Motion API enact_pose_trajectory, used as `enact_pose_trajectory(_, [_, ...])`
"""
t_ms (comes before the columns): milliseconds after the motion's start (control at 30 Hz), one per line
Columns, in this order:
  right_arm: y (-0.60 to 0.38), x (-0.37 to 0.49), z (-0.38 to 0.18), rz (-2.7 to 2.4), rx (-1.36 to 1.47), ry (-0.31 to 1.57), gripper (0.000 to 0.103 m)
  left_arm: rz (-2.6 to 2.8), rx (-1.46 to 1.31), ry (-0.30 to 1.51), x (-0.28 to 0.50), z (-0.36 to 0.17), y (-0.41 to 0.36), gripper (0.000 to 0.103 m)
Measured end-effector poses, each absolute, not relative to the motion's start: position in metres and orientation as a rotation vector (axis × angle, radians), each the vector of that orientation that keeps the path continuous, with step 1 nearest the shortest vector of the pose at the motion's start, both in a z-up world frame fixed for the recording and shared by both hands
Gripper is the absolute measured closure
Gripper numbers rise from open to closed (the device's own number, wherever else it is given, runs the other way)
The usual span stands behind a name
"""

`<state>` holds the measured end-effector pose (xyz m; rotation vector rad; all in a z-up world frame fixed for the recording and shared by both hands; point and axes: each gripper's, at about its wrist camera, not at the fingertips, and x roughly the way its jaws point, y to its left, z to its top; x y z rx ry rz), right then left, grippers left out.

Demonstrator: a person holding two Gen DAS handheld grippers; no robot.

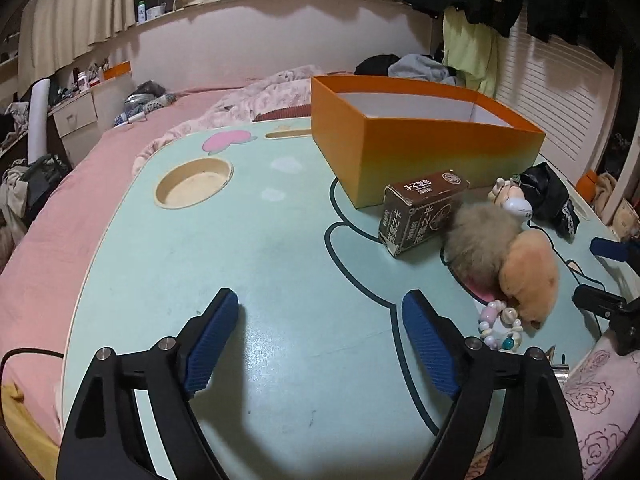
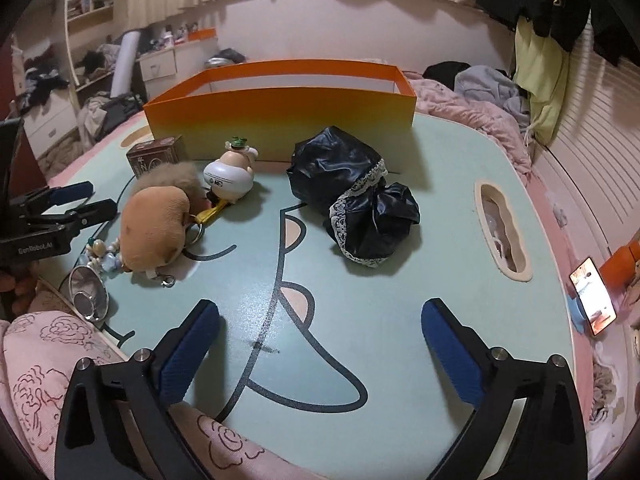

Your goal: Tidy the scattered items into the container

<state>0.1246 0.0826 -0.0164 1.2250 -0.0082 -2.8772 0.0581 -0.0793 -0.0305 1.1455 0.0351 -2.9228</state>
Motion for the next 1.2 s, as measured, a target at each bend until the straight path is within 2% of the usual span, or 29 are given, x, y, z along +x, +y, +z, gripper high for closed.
enact_pose_trajectory(100, [0.084, 0.124, -0.017, -2.877, 1.227, -0.004, 0.001, -2.918, 1.140, 0.036, 0.057, -0.031, -0.080, 0.013])
enact_pose_trajectory(800, [0.080, 0.126, -0.015, -2.896, 1.192, -0.006, 0.001, -2.915, 1.132, 0.043, 0.058, -0.031, -0.081, 0.012])
enact_pose_trajectory(967, [0.090, 0.138, 0.000, -2.944, 1.054, -0.076, 0.015, -2.915, 1.132, 0.043, 0.058, -0.031, -0.081, 0.012])
enact_pose_trajectory(1200, [0.105, 0.107, 0.022, -3.010, 1.039, -0.069, 0.015, -2.916, 1.131, 0.043, 0.058, -0.031, -0.081, 0.012])
